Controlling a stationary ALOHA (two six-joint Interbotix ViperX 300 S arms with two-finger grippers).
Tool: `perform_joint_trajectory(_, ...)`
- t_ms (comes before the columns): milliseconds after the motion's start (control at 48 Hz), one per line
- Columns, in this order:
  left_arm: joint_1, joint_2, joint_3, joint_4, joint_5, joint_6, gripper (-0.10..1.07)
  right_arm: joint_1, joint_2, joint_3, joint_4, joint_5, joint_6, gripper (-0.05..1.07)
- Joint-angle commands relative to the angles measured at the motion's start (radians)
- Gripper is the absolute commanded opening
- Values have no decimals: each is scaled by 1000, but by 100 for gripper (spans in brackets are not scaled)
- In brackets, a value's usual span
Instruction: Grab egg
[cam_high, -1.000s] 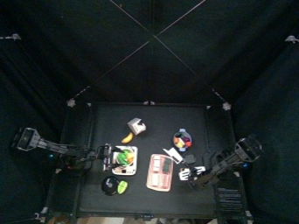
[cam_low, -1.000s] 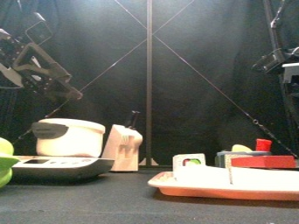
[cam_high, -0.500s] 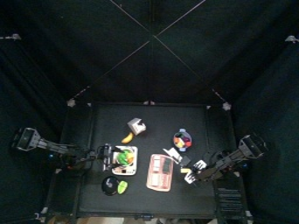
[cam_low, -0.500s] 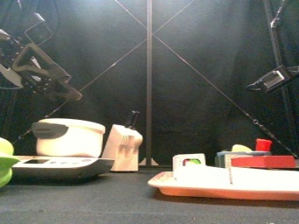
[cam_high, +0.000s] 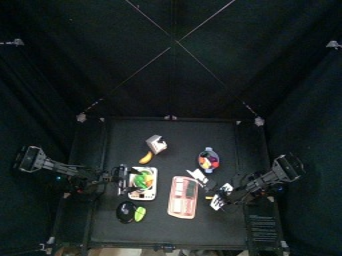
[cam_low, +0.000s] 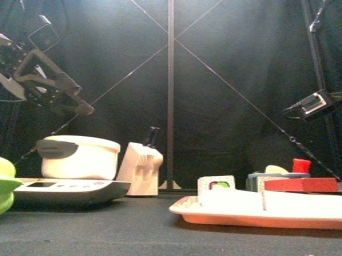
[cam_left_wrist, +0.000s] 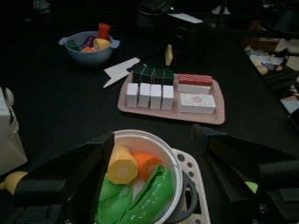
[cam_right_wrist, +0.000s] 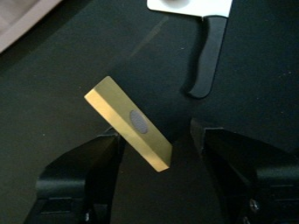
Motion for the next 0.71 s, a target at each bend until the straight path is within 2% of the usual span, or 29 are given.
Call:
perform_joint_trajectory(0, 0, 0, -9, 2, -3, 0, 103, -8, -12, -23, -14, 23, 3, 91)
perform_joint_trajectory(354, 0, 0, -9, 0, -3, 0, 103, -15, -120, -38, -40, 196, 9, 91)
perform_joint_trajectory(521, 0, 0, -9, 0, -3, 0, 103, -15, -138, -41, -34, 173, 6, 91)
perform_joint_trajectory(688, 0, 0, -9, 0, -3, 0, 103, -15, -112, -29, -46, 127, -6, 91)
